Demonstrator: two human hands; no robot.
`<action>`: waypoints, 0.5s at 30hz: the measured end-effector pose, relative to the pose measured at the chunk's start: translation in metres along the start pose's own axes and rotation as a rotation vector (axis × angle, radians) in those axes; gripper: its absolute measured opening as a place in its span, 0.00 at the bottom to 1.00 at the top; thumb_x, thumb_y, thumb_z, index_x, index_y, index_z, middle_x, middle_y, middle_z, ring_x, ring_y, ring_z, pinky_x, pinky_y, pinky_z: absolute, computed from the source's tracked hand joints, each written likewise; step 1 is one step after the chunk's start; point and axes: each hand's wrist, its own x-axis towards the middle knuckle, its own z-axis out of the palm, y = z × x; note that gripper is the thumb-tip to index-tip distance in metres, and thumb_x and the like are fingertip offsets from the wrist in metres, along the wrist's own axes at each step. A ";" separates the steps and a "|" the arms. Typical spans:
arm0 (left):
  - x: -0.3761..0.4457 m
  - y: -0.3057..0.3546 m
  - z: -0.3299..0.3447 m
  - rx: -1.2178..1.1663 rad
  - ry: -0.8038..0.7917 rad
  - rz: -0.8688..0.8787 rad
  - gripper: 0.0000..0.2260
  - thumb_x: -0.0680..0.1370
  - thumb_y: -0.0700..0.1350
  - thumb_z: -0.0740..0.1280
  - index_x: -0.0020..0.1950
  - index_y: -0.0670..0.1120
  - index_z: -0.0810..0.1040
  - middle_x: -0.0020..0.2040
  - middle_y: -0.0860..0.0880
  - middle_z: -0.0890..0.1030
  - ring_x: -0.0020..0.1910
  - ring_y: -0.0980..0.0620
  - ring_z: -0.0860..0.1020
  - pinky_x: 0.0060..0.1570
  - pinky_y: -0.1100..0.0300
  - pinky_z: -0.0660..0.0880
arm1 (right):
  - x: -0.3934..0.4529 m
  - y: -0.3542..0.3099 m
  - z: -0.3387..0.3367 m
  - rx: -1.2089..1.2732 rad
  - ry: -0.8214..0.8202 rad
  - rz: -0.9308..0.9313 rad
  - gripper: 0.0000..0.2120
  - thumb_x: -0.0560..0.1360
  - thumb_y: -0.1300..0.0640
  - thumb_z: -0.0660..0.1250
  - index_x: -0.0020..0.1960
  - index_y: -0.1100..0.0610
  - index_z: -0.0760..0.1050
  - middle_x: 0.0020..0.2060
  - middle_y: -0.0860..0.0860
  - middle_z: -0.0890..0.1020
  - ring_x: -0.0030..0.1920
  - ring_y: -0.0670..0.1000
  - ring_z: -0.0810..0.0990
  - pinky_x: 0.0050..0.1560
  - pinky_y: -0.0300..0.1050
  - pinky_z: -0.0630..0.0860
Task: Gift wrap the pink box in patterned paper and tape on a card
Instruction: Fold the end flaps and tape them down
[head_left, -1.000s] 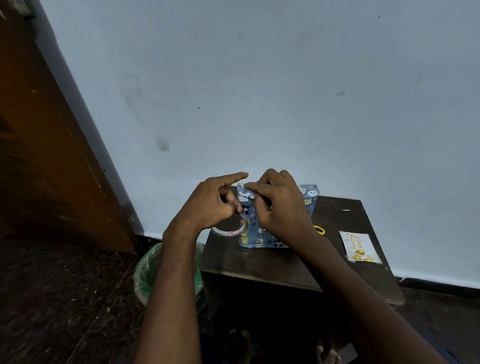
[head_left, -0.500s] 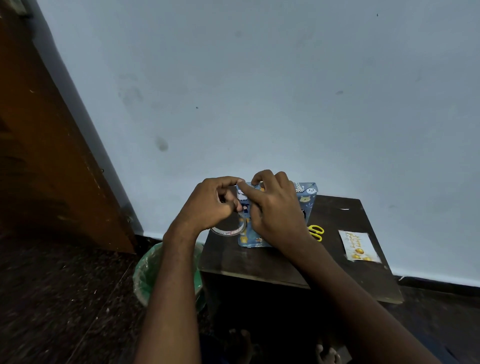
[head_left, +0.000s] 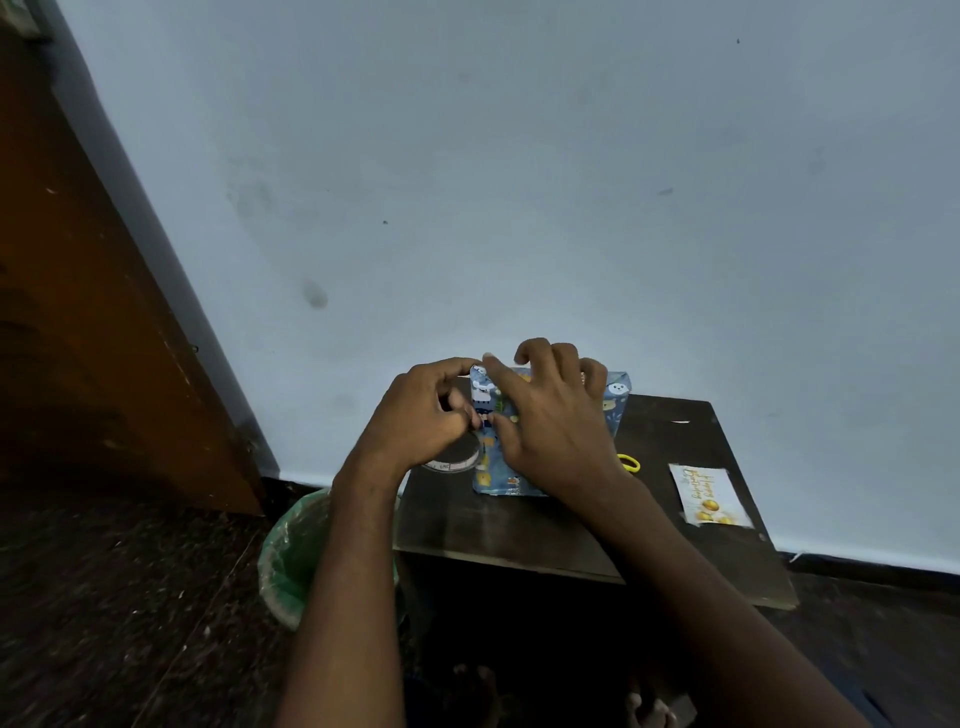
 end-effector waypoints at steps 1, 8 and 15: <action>0.000 -0.001 0.001 -0.001 0.008 -0.006 0.27 0.76 0.32 0.68 0.61 0.65 0.80 0.37 0.55 0.87 0.45 0.62 0.85 0.47 0.70 0.74 | -0.001 0.003 0.001 0.025 0.022 0.055 0.34 0.71 0.43 0.73 0.75 0.46 0.71 0.70 0.55 0.72 0.70 0.61 0.70 0.63 0.59 0.62; 0.009 -0.015 0.016 -0.072 0.048 -0.052 0.26 0.77 0.33 0.69 0.73 0.52 0.79 0.39 0.55 0.88 0.48 0.65 0.85 0.51 0.76 0.73 | -0.023 0.062 0.011 1.107 -0.043 0.751 0.56 0.68 0.53 0.85 0.84 0.49 0.52 0.68 0.52 0.74 0.71 0.53 0.74 0.67 0.49 0.74; 0.012 -0.022 0.027 -0.270 0.083 -0.158 0.22 0.78 0.33 0.71 0.69 0.52 0.80 0.43 0.50 0.89 0.53 0.54 0.87 0.64 0.54 0.78 | -0.032 0.078 0.033 1.465 -0.262 0.859 0.15 0.73 0.68 0.77 0.58 0.62 0.81 0.51 0.58 0.88 0.53 0.61 0.88 0.49 0.53 0.85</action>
